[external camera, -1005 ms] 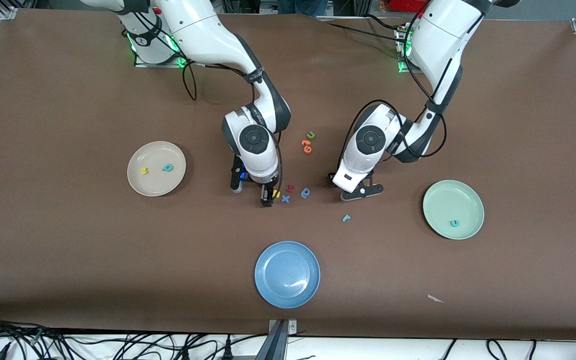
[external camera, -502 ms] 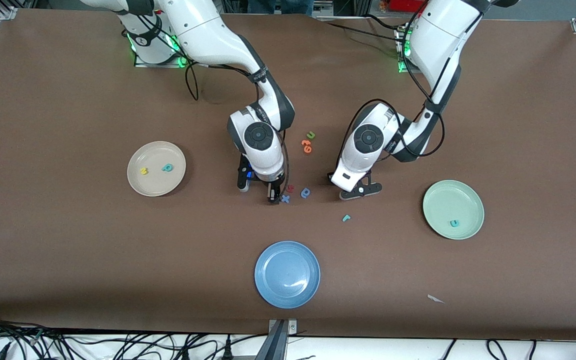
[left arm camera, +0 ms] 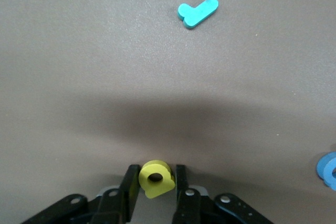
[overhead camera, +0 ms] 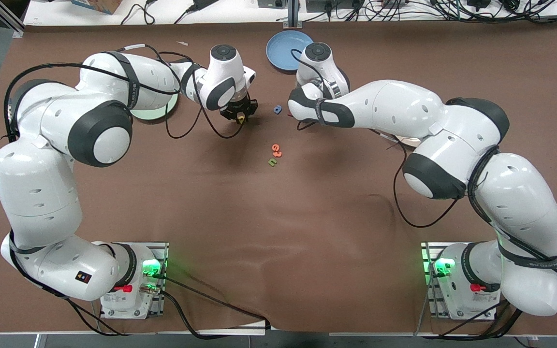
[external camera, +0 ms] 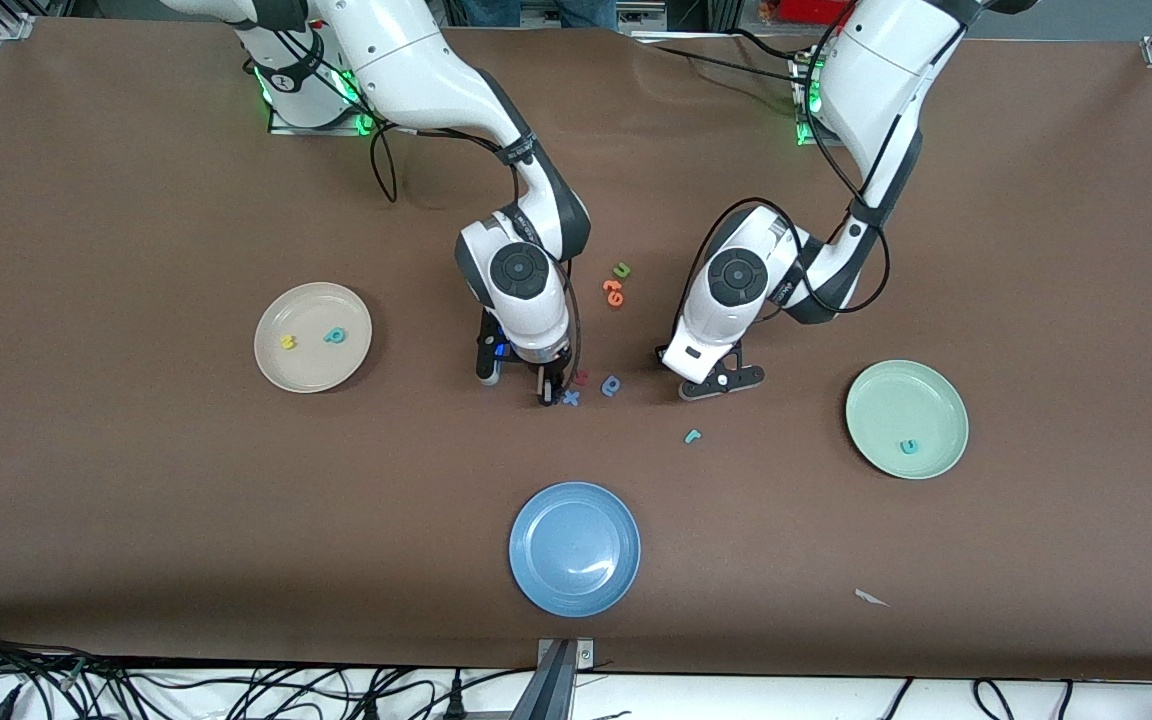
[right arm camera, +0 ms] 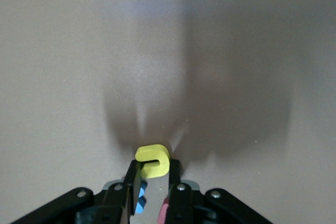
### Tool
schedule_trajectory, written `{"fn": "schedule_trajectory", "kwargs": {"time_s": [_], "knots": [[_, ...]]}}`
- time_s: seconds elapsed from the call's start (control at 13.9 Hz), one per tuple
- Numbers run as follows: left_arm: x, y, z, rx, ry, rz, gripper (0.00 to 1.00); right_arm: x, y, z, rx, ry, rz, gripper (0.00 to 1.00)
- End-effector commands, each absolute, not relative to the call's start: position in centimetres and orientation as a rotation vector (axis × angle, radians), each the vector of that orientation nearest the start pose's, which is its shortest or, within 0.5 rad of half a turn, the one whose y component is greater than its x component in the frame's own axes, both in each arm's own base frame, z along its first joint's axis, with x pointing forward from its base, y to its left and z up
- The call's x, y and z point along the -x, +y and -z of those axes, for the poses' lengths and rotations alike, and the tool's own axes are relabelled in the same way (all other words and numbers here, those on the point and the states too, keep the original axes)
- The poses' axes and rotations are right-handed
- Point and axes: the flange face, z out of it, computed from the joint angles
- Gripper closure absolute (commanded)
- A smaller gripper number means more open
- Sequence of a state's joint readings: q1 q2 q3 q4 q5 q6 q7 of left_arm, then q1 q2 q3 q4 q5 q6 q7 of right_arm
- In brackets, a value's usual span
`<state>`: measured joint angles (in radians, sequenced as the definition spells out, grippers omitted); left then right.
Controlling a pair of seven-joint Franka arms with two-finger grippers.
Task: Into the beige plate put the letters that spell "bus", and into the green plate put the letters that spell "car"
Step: 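Drop the yellow a on the green plate while the right gripper drops u on beige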
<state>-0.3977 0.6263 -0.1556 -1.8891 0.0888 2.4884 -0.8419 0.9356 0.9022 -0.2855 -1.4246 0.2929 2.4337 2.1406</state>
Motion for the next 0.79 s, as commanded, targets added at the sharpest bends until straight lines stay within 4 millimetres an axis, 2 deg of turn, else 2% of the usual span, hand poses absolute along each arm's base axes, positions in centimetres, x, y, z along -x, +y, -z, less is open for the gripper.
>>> {"fn": "schedule_trajectory", "kwargs": {"time_s": [0.0,0.22,0.43,0.57,0.72], "knots": [[-53.5,-32.9,-17.5,3.122,-0.385,-0.034,0.70,-56.6,47.8,-20.4,2.182,2.100,0.082,0.91],[-53.7,-32.7,-17.8,3.121,-0.373,-0.036,0.74,-57.8,44.9,-22.6,2.374,2.045,0.104,0.91],[-54.8,-31.2,-19.1,3.117,-0.296,-0.035,0.76,-58.2,40.6,-24.8,2.738,1.847,0.010,0.90],[-56.6,-28.6,-20.6,3.097,-0.221,-0.080,0.76,-58.6,35.2,-25.4,2.951,1.716,-0.095,0.90],[-58.5,-25.2,-21.8,3.089,-0.129,-0.116,0.77,-58.6,29.2,-26.6,3.043,1.580,-0.186,0.90]]}}
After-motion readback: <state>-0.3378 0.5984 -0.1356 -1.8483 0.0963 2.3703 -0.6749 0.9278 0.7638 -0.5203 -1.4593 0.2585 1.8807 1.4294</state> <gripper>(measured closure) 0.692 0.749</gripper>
